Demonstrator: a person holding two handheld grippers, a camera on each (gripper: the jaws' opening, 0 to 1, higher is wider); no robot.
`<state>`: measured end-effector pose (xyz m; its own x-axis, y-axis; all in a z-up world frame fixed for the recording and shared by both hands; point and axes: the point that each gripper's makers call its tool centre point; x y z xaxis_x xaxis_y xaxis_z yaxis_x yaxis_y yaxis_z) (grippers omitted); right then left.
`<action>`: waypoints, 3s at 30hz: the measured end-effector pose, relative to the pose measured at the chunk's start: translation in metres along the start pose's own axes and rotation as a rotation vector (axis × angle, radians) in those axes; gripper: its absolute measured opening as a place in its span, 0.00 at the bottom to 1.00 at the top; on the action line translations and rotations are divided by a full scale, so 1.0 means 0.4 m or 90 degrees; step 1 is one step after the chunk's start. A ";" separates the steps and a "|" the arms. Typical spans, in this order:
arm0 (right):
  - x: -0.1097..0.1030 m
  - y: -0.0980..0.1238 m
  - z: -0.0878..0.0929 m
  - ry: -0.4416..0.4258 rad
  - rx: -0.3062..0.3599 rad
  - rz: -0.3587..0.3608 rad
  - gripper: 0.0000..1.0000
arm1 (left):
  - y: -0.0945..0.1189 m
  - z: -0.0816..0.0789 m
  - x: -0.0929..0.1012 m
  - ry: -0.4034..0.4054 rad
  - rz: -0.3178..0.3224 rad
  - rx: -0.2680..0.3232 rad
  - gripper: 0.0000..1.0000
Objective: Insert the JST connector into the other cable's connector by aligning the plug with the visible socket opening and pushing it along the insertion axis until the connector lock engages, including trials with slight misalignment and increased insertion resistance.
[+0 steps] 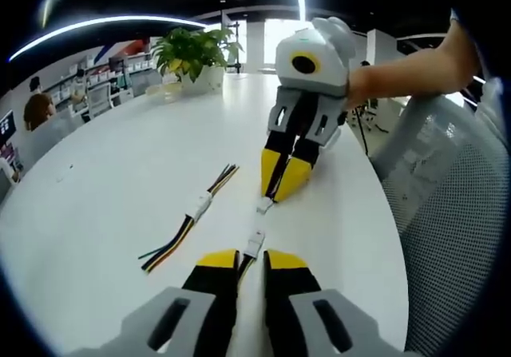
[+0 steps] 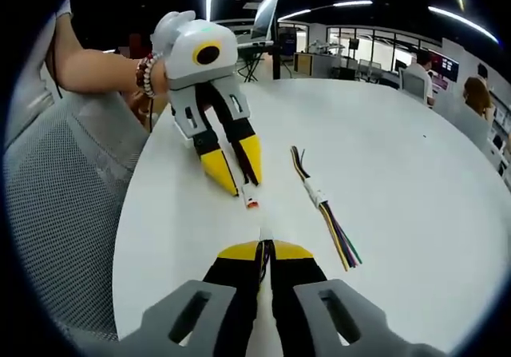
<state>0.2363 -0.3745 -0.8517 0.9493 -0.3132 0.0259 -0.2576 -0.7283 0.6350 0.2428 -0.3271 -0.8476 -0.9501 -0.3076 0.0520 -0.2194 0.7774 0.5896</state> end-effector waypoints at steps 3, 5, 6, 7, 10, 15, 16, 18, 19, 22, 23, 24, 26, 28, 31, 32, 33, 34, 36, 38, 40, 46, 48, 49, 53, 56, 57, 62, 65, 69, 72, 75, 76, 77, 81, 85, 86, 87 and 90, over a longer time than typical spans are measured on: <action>-0.003 0.000 -0.001 0.003 0.000 -0.004 0.01 | 0.001 0.001 -0.001 0.003 0.001 0.002 0.05; -0.005 0.001 -0.003 0.007 0.002 -0.005 0.01 | 0.002 0.001 -0.003 0.002 0.000 0.002 0.05; -0.005 0.001 -0.006 0.009 0.004 -0.006 0.01 | 0.003 0.001 -0.003 0.002 0.001 0.002 0.04; -0.005 0.002 -0.012 0.007 0.009 -0.006 0.01 | 0.002 0.001 -0.002 0.003 0.003 0.003 0.04; -0.006 0.004 -0.023 0.007 0.017 -0.008 0.01 | 0.002 0.001 -0.001 0.003 0.005 0.004 0.03; -0.014 0.004 -0.025 0.011 0.016 -0.017 0.01 | 0.002 0.002 0.001 0.003 0.008 0.003 0.01; -0.015 0.004 -0.025 0.011 0.016 -0.019 0.01 | 0.002 0.002 0.001 0.003 0.008 0.002 0.01; -0.019 0.003 -0.026 0.014 0.016 -0.024 0.00 | 0.003 0.002 0.002 -0.003 0.008 -0.003 0.01; -0.022 0.002 -0.028 0.015 0.015 -0.027 0.00 | 0.003 0.003 0.002 -0.003 0.009 -0.006 0.00; -0.027 0.001 -0.032 0.022 0.015 -0.032 0.00 | 0.004 0.001 0.007 -0.006 0.012 -0.009 0.00; -0.028 -0.001 -0.033 0.025 0.015 -0.032 0.00 | 0.004 0.001 0.007 -0.007 0.012 -0.010 0.00; -0.029 -0.001 -0.033 0.026 0.014 -0.033 0.00 | 0.003 0.001 0.007 -0.008 0.012 -0.011 0.00; -0.029 -0.004 -0.031 0.030 0.009 -0.033 0.00 | 0.004 0.002 0.006 -0.008 0.010 -0.014 0.01; -0.030 -0.006 -0.029 0.031 0.008 -0.034 0.01 | 0.004 0.002 0.002 -0.011 0.004 -0.015 0.04; -0.030 -0.008 -0.026 0.029 0.006 -0.035 0.01 | 0.004 0.002 0.000 -0.016 0.004 -0.015 0.04; -0.030 -0.011 -0.024 0.025 0.006 -0.036 0.01 | 0.004 0.001 0.001 -0.016 0.004 -0.014 0.04; -0.030 -0.012 -0.023 0.024 0.006 -0.036 0.01 | 0.003 0.001 0.001 -0.015 0.006 -0.013 0.04; -0.029 -0.013 -0.022 0.023 0.005 -0.036 0.01 | 0.002 0.001 0.002 -0.015 0.006 -0.011 0.04; -0.031 -0.014 -0.022 0.023 0.005 -0.038 0.01 | 0.001 0.001 0.001 -0.013 0.007 -0.008 0.04; -0.032 -0.015 -0.027 0.018 0.012 -0.040 0.02 | 0.001 0.001 0.000 -0.013 0.009 -0.006 0.04; -0.031 -0.017 -0.028 0.018 0.012 -0.038 0.06 | 0.001 0.000 0.001 -0.013 0.010 -0.004 0.04; -0.042 -0.024 -0.024 0.025 0.004 -0.043 0.08 | 0.000 -0.002 0.005 -0.019 0.013 0.000 0.02; -0.044 -0.028 -0.027 0.034 0.005 -0.040 0.10 | -0.001 -0.003 0.006 -0.025 0.010 0.003 0.02; -0.044 -0.029 -0.028 0.037 0.006 -0.038 0.10 | -0.001 -0.002 0.007 -0.026 0.011 0.005 0.02; -0.049 -0.033 -0.032 0.057 0.007 -0.041 0.05 | -0.002 -0.003 0.009 -0.029 0.011 0.021 0.01; -0.051 -0.032 -0.032 0.062 0.004 -0.044 0.05 | -0.006 -0.005 0.009 0.003 0.013 0.029 0.01; -0.051 -0.030 -0.031 0.061 0.004 -0.045 0.05 | -0.005 -0.005 0.008 0.002 0.014 0.029 0.01; -0.039 -0.014 -0.035 0.053 0.009 -0.038 0.04 | -0.005 -0.003 0.019 0.010 0.029 0.012 0.01; -0.031 -0.008 -0.046 0.056 0.017 -0.028 0.04 | -0.006 -0.003 0.026 0.020 0.039 0.011 0.01; -0.035 -0.008 -0.051 0.076 0.010 -0.028 0.04 | -0.005 -0.010 0.019 0.043 0.037 0.019 0.01; -0.037 -0.016 -0.050 0.086 0.001 -0.028 0.04 | -0.002 -0.012 0.017 0.045 0.034 0.021 0.01; -0.039 -0.018 -0.049 0.094 -0.004 -0.030 0.04 | -0.001 -0.013 0.014 0.046 0.029 0.022 0.01; -0.040 -0.018 -0.048 0.095 -0.005 -0.031 0.04 | -0.001 -0.015 0.015 0.045 0.030 0.022 0.01; -0.040 -0.019 -0.047 0.097 -0.007 -0.031 0.04 | 0.000 -0.016 0.016 0.042 0.030 0.023 0.01; -0.040 -0.021 -0.046 0.099 -0.009 -0.031 0.04 | 0.000 -0.019 0.016 0.027 0.028 0.017 0.01; -0.039 -0.022 -0.046 0.103 -0.013 -0.028 0.04 | -0.002 -0.024 0.024 0.013 0.030 0.010 0.01; -0.041 -0.022 -0.046 0.105 -0.014 -0.030 0.04 | -0.004 -0.024 0.024 0.005 0.030 0.006 0.01; -0.042 -0.022 -0.044 0.107 -0.017 -0.031 0.04 | -0.003 -0.023 0.023 0.003 0.029 0.005 0.01; -0.043 -0.022 -0.044 0.119 -0.023 -0.030 0.04 | -0.002 -0.023 0.024 -0.002 0.030 0.001 0.01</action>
<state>0.2255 -0.3520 -0.8440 0.9778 -0.1589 0.1366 -0.2094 -0.7162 0.6658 0.2359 -0.3358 -0.8402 -0.9602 -0.2687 0.0765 -0.1749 0.7915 0.5856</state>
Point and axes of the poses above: the point that each gripper's makers call its tool centre point, and the gripper's own axes: y roughly backward along the fingers, x roughly to its right, z roughly out of its underside, and after that the axes turned 5 degrees about z, right-handed
